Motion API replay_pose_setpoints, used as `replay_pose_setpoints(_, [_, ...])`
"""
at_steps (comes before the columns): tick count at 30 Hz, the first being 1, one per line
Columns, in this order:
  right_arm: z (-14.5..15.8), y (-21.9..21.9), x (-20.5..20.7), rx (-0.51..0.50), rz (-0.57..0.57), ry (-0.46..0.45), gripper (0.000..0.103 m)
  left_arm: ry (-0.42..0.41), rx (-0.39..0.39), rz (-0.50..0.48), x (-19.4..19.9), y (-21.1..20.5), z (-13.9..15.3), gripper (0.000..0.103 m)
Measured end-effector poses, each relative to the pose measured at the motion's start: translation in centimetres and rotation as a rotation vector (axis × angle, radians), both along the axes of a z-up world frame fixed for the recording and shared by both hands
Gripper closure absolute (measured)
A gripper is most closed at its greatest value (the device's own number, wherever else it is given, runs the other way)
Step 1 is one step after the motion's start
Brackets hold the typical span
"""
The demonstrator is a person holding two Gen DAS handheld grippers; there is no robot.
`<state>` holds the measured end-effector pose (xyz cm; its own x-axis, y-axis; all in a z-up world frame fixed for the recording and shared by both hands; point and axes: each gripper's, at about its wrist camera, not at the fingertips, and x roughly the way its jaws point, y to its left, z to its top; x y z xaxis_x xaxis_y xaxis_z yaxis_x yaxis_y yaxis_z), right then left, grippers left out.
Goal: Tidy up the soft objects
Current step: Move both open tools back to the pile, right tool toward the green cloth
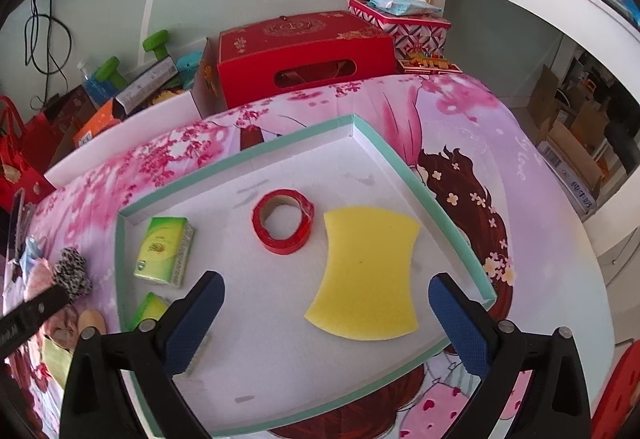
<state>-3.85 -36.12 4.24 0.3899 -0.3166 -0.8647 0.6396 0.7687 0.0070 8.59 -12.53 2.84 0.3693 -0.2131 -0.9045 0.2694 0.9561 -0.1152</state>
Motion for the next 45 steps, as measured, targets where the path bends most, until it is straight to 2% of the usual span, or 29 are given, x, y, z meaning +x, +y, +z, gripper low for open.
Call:
replay_pose_setpoints(7, [0.6, 3.1, 1.2, 0.017, 0.083, -0.039, 0.000, -0.027, -0.012, 0.111, -0.1, 6.4, 1.2, 0.008])
replay_pose_setpoints(13, [0.8, 7.7, 2.9, 0.015, 0.216, -0.043, 0.000, -0.031, -0.018, 0.241, -0.4, 11.8, 1.5, 0.008])
replay_pose_setpoints(17, [0.8, 10.5, 3.7, 0.018, 0.292, -0.042, 0.000, -0.017, -0.045, 0.289, -0.8, 13.9, 1.3, 0.008])
replay_pose_setpoints(29, [-1.0, 19.8, 5.5, 0.030, 0.546, -0.005, 0.000, 0.023, -0.072, 0.342, -1.5, 17.2, 0.1, 0.008])
replay_pose_setpoints(37, [-3.0, 23.8, 6.1, 0.028, 0.647, 0.049, 0.000, 0.102, -0.036, 0.411, -1.9, 19.7, -2.8, 0.008])
replay_pose_setpoints(45, [-4.5, 26.6, 6.3, 0.048, 0.731, 0.087, 0.000, 0.140, -0.058, 0.432, -1.5, 20.3, -3.8, 0.008])
